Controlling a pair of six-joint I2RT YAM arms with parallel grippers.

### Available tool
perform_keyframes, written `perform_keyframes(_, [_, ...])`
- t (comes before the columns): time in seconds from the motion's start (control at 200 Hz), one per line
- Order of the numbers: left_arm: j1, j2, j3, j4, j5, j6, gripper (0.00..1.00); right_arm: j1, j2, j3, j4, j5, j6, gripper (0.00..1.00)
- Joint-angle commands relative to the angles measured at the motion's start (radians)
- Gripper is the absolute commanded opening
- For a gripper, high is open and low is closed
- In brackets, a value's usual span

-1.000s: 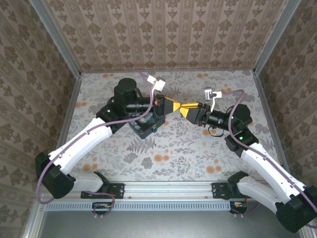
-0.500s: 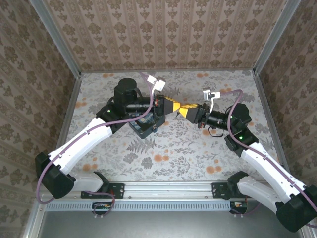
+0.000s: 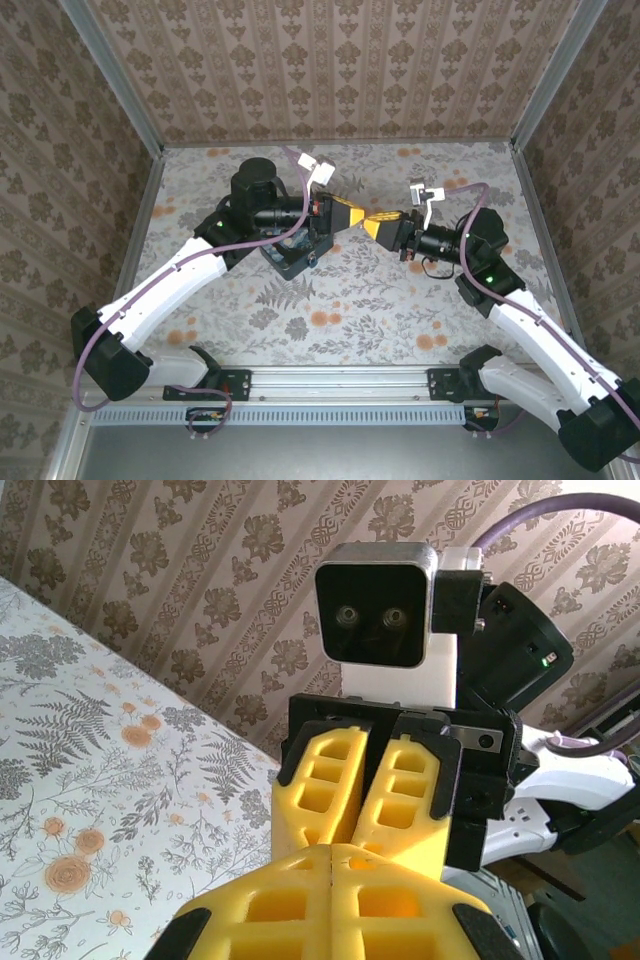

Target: Unlock a padlock with a key

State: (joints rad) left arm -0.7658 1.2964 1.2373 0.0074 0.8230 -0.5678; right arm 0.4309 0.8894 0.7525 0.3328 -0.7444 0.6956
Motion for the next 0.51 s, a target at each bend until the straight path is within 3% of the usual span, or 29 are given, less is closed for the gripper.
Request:
perform_keyframes(0.0, [-0.002,-0.006,-0.004,0.025,0.016,0.002,0.00,-0.001,-0.034,0.015,-0.039,0.024,-0.028,0.29])
perform_keyframes(0.165, [-0.006,0.001,-0.001,0.020,0.021,0.002,0.00,0.000,-0.044,0.021,0.020,0.017,0.012,0.42])
perform_keyframes(0.365, [-0.014,0.007,0.001,0.022,0.018,0.002,0.00,0.005,-0.032,0.037,0.031,0.009,0.017,0.42])
perform_keyframes(0.5, [-0.017,0.013,0.002,0.029,0.018,-0.001,0.00,0.007,-0.019,0.043,0.044,0.003,0.021,0.36])
